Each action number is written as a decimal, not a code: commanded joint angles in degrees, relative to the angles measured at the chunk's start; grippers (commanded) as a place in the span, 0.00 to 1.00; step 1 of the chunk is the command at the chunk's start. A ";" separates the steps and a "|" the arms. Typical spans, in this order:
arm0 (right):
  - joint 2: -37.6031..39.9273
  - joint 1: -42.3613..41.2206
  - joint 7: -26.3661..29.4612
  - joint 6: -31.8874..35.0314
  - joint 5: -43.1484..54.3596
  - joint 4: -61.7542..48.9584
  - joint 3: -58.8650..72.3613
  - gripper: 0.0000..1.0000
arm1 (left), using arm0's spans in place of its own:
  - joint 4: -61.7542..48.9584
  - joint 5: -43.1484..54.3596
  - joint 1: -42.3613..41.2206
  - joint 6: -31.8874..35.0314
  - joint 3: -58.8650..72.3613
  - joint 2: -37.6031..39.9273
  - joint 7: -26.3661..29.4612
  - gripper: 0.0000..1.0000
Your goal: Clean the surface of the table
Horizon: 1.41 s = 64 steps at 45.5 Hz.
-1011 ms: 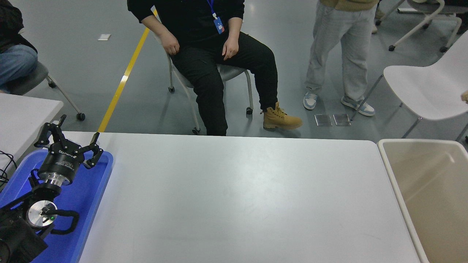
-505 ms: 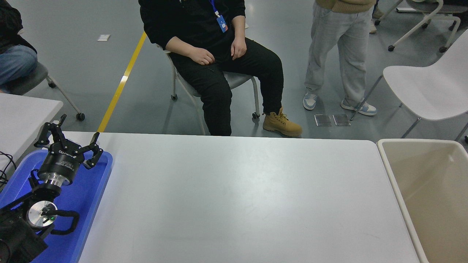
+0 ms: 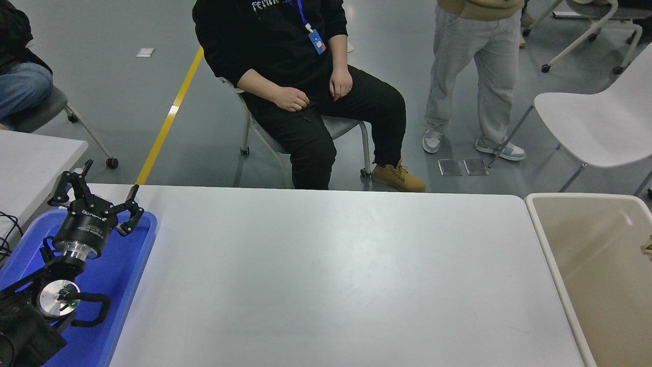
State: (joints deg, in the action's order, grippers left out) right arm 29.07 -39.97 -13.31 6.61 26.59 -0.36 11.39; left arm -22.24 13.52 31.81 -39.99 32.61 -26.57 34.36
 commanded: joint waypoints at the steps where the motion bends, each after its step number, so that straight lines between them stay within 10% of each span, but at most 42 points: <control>1: -2.70 2.35 0.22 -2.30 -0.05 0.01 0.92 0.00 | 0.00 0.02 0.00 0.00 0.00 0.02 0.00 1.00; 48: -4.72 4.73 0.22 -4.14 -0.75 0.01 0.57 0.00 | 0.00 0.02 0.00 0.00 0.00 -0.06 0.00 1.00; 64: -5.60 4.82 0.04 -15.30 -1.11 0.27 -0.40 0.87 | 0.00 0.02 0.00 0.00 0.00 0.02 0.00 1.00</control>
State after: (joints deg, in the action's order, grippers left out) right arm 24.27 -35.22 -13.17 -2.37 25.71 -0.26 11.42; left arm -22.24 13.53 31.82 -39.99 32.61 -26.60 34.36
